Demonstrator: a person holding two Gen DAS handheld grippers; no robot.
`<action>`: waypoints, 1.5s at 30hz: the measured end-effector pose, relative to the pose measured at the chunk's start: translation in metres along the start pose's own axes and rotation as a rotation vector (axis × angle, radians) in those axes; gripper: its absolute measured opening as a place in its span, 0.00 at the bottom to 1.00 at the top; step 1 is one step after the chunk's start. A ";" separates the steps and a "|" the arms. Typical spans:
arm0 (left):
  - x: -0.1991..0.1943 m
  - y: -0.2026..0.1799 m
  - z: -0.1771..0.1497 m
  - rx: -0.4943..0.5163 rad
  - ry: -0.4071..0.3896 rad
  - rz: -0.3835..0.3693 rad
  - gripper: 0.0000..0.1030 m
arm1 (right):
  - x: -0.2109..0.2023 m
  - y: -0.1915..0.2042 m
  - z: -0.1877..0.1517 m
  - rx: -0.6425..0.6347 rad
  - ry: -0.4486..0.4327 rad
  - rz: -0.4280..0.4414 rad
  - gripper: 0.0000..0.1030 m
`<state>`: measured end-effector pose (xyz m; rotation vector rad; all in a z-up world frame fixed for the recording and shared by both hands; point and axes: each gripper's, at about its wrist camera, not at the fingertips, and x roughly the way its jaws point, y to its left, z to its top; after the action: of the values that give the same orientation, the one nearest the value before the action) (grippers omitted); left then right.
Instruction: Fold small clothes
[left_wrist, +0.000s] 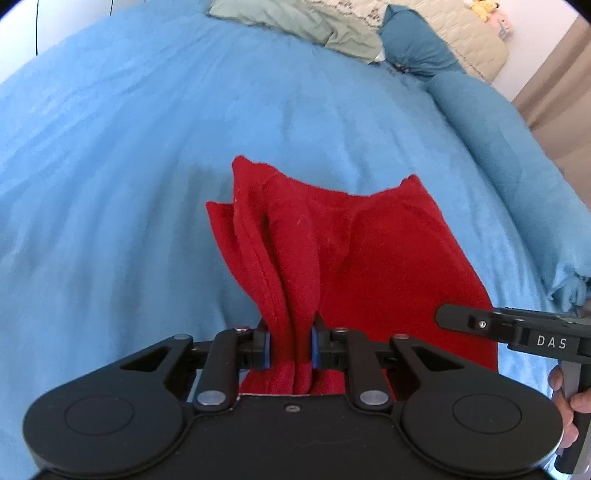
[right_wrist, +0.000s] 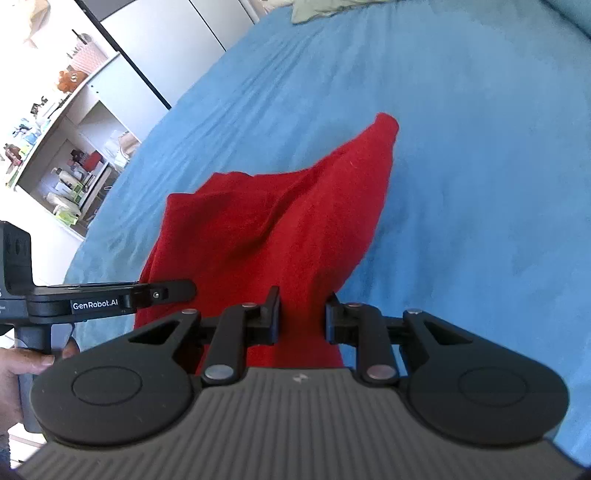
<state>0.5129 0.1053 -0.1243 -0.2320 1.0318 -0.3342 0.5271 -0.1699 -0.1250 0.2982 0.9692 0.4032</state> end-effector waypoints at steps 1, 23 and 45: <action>-0.011 -0.007 -0.004 0.009 -0.008 -0.003 0.20 | -0.013 0.001 -0.003 -0.001 -0.003 0.003 0.36; -0.028 -0.106 -0.205 0.131 0.011 0.015 0.26 | -0.124 -0.100 -0.204 0.084 0.008 0.031 0.38; -0.229 -0.173 -0.234 0.158 -0.464 0.132 1.00 | -0.321 0.001 -0.246 -0.016 -0.373 -0.123 1.00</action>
<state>0.1747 0.0245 0.0018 -0.0907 0.5567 -0.2256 0.1589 -0.3001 -0.0209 0.2850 0.6147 0.2312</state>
